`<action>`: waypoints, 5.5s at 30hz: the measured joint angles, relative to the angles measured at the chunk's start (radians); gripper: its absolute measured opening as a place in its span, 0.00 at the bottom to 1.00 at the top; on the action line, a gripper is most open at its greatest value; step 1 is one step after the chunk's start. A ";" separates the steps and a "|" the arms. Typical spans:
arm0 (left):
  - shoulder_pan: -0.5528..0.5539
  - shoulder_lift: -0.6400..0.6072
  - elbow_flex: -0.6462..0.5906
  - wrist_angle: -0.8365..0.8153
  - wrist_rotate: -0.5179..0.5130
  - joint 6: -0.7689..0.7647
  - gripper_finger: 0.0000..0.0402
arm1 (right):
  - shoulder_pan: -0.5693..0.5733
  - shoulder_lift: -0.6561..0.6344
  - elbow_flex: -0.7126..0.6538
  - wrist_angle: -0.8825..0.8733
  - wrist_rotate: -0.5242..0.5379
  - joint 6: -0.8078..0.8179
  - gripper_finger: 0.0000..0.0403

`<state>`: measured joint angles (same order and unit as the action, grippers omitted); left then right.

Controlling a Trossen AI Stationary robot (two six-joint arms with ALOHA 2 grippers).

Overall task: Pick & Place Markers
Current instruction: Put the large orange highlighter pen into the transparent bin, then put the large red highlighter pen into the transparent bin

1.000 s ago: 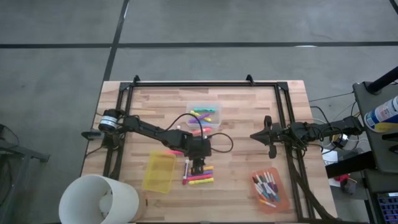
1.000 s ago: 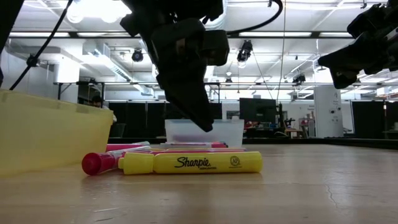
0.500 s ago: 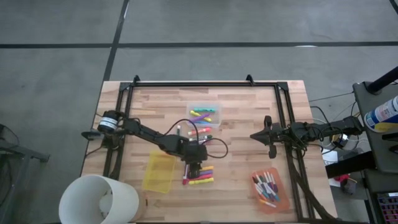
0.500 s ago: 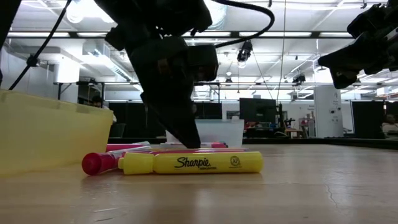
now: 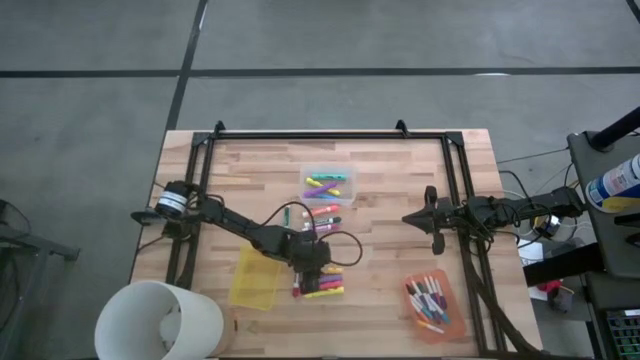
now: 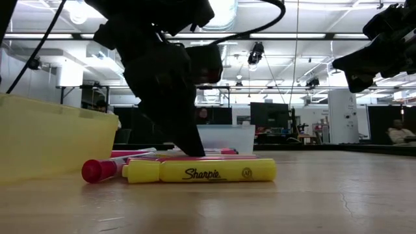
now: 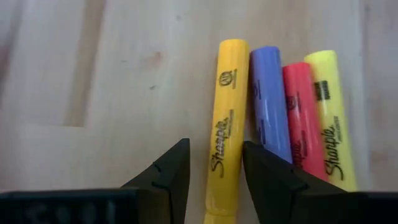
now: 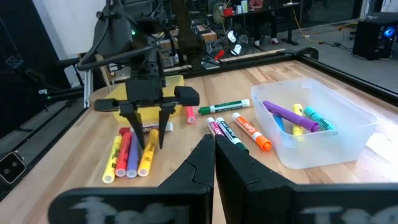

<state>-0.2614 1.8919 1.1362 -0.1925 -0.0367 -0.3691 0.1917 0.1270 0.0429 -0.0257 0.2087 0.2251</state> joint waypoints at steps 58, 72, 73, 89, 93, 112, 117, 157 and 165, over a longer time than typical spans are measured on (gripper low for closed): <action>0.234 0.005 0.153 -0.272 -0.905 0.540 0.16 | 0.000 0.000 0.000 0.000 0.000 0.000 0.02; 0.249 0.005 0.156 -0.253 -0.888 0.465 0.16 | 0.000 0.000 0.000 0.000 0.000 0.000 0.02; 0.249 0.005 0.159 -0.253 -0.884 0.465 0.16 | 0.000 0.000 0.000 0.000 0.000 0.000 0.02; 0.253 0.005 0.161 -0.235 -0.816 0.429 0.34 | 0.000 0.000 0.000 0.000 0.000 0.000 0.02; 0.253 0.005 0.161 -0.235 -0.818 0.426 0.37 | 0.000 0.000 0.000 0.000 0.000 0.000 0.02; 0.183 0.002 0.248 -0.242 -0.759 0.388 0.37 | 0.000 0.000 0.000 0.000 0.000 0.000 0.02; 0.145 0.002 0.259 -0.262 -0.740 0.345 0.37 | 0.000 0.000 0.000 0.000 0.000 0.000 0.02; 0.017 0.007 0.248 -0.270 0.175 -0.017 0.37 | 0.000 0.000 0.000 0.000 0.000 0.000 0.02; -0.023 0.094 0.248 -0.236 0.132 0.001 0.37 | 0.000 0.000 0.000 0.000 0.000 0.000 0.02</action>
<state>-0.2843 1.9859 1.3846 -0.4286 0.0950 -0.3686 0.1914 0.1269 0.0425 -0.0254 0.2088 0.2250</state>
